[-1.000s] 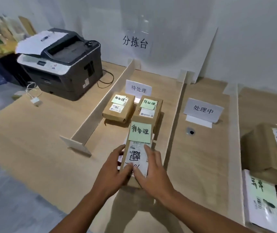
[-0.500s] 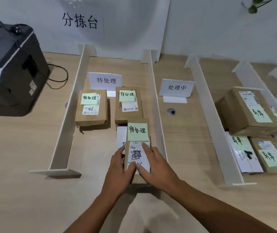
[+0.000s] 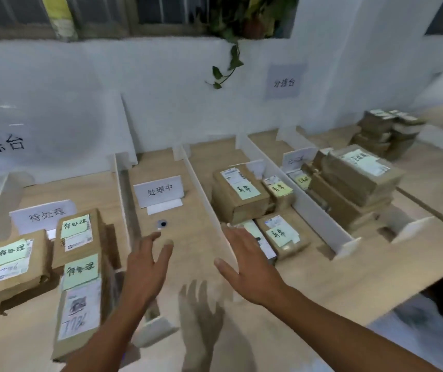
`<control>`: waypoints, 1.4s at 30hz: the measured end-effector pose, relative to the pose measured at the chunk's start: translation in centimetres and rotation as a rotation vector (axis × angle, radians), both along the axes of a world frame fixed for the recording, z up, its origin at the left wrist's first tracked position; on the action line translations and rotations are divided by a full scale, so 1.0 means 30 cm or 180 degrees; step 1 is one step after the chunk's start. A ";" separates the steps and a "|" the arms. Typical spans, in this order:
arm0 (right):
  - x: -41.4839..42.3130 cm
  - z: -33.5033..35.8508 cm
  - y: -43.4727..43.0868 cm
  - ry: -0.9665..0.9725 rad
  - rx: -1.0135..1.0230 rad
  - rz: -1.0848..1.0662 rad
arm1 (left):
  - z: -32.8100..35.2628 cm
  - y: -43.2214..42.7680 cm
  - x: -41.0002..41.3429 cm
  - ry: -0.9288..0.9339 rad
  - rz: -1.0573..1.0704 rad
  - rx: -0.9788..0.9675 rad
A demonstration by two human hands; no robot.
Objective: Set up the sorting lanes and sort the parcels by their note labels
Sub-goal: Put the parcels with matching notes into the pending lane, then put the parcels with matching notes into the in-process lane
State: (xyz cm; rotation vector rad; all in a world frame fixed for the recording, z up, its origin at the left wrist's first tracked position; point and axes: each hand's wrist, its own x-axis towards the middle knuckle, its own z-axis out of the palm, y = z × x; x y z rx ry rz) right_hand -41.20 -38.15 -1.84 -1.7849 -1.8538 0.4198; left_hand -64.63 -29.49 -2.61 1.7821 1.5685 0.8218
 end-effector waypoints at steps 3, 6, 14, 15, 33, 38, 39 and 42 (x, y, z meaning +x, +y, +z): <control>0.429 0.063 -0.215 -0.0077 0.0171 -0.0567 | 0.074 -0.046 0.428 0.0091 -0.0783 0.0280; 0.839 0.107 -0.438 -0.0387 0.0275 -0.1069 | 0.123 -0.153 0.869 0.0166 -0.1284 0.0455; 1.552 0.187 -0.794 -0.0575 0.0170 -0.1728 | 0.207 -0.443 1.718 -0.0040 -0.2040 0.0862; 1.628 0.191 -0.800 -0.0571 0.0200 -0.1789 | 0.216 -0.450 1.804 -0.0067 -0.2099 0.0889; 2.913 0.218 -0.561 -0.0609 0.0150 -0.2045 | 0.178 -0.236 3.208 0.0153 -0.2455 0.0845; 3.296 0.193 -0.482 -0.0588 0.0219 -0.1902 | 0.193 -0.168 3.545 0.0031 -0.2228 0.0900; 3.371 0.187 -0.469 -0.0574 0.0223 -0.1854 | 0.192 -0.157 3.609 0.0087 -0.2136 0.0920; 3.586 0.188 -0.429 -0.0478 0.0220 -0.1691 | 0.201 -0.141 3.775 0.0132 -0.1864 0.0737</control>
